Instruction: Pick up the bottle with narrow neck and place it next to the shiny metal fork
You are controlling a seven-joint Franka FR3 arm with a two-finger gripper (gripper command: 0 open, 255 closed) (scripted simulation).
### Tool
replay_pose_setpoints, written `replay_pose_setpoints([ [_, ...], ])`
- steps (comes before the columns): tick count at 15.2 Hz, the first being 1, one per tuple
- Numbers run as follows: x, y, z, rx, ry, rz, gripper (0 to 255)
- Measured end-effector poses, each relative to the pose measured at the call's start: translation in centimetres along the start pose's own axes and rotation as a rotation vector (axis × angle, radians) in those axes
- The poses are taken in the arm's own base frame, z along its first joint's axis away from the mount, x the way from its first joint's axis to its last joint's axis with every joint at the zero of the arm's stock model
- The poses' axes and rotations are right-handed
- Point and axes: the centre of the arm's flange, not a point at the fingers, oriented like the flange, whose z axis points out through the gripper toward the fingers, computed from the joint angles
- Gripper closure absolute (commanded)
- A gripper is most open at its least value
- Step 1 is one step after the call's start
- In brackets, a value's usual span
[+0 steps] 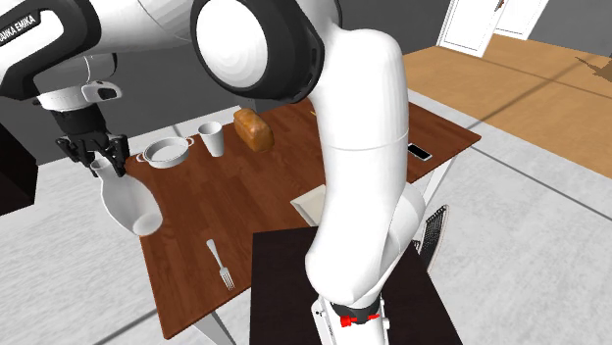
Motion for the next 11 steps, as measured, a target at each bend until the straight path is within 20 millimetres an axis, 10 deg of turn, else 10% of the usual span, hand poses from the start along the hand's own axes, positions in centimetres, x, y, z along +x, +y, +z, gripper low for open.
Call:
replay_pose_setpoints([
  [11, 0.8, 0.0, 5.7, 0.000, 0.000, 0.000, 255],
])
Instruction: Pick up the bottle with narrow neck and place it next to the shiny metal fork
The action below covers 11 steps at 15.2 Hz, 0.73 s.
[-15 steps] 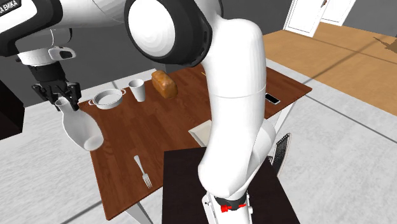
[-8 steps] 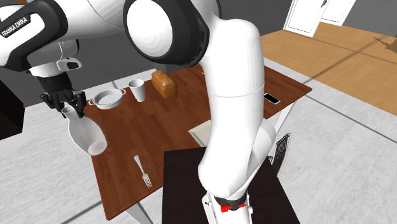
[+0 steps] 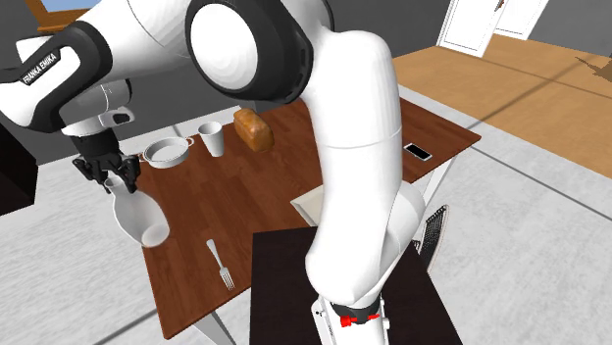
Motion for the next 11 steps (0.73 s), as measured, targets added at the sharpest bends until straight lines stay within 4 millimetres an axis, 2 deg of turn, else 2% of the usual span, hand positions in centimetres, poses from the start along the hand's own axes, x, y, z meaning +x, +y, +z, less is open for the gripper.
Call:
replay_pose_setpoints([
  [11, 1.0, 0.1, 5.7, 0.000, 0.000, 0.000, 255],
])
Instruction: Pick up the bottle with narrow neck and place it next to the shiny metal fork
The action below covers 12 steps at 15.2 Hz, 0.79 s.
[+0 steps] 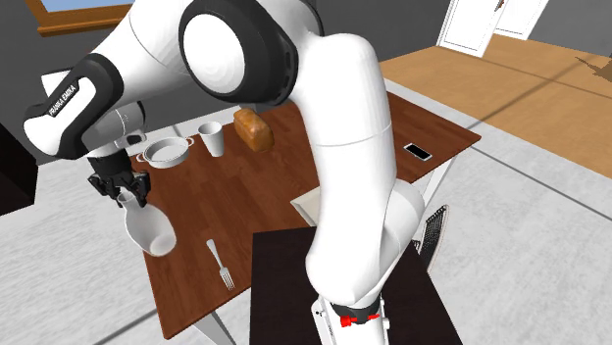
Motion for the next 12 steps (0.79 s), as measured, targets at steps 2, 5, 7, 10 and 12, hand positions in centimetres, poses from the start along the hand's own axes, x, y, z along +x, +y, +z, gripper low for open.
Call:
replay_pose_setpoints([
  [2, 0.2, 0.0, 1.2, 0.000, 0.000, 0.000, 255],
  [5, 0.5, 0.1, 2.7, 0.000, 0.000, 0.000, 255],
  [7, 0.5, 0.0, 3.7, 0.000, 0.000, 0.000, 255],
  [10, 0.7, 0.1, 5.3, 0.000, 0.000, 0.000, 255],
  [12, 1.0, 0.0, 6.3, 0.000, 0.000, 0.000, 255],
])
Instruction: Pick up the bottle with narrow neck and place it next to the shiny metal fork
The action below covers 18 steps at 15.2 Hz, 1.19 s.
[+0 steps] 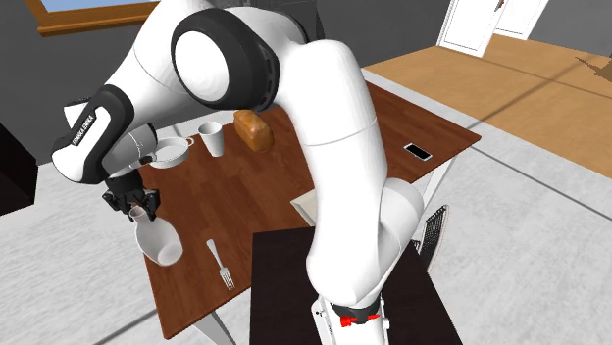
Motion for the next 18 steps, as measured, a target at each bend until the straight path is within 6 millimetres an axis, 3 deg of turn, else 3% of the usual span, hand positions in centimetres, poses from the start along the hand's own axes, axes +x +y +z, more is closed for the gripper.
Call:
replay_pose_setpoints([
  [5, 0.4, 0.1, 2.5, 0.000, 0.000, 0.000, 255],
  [11, 0.4, 0.1, 2.8, 0.000, 0.000, 0.000, 255],
  [12, 0.4, 0.1, 2.8, 0.000, 0.000, 0.000, 0],
  [18, 0.4, 0.1, 2.8, 0.001, 0.000, 0.000, 0],
])
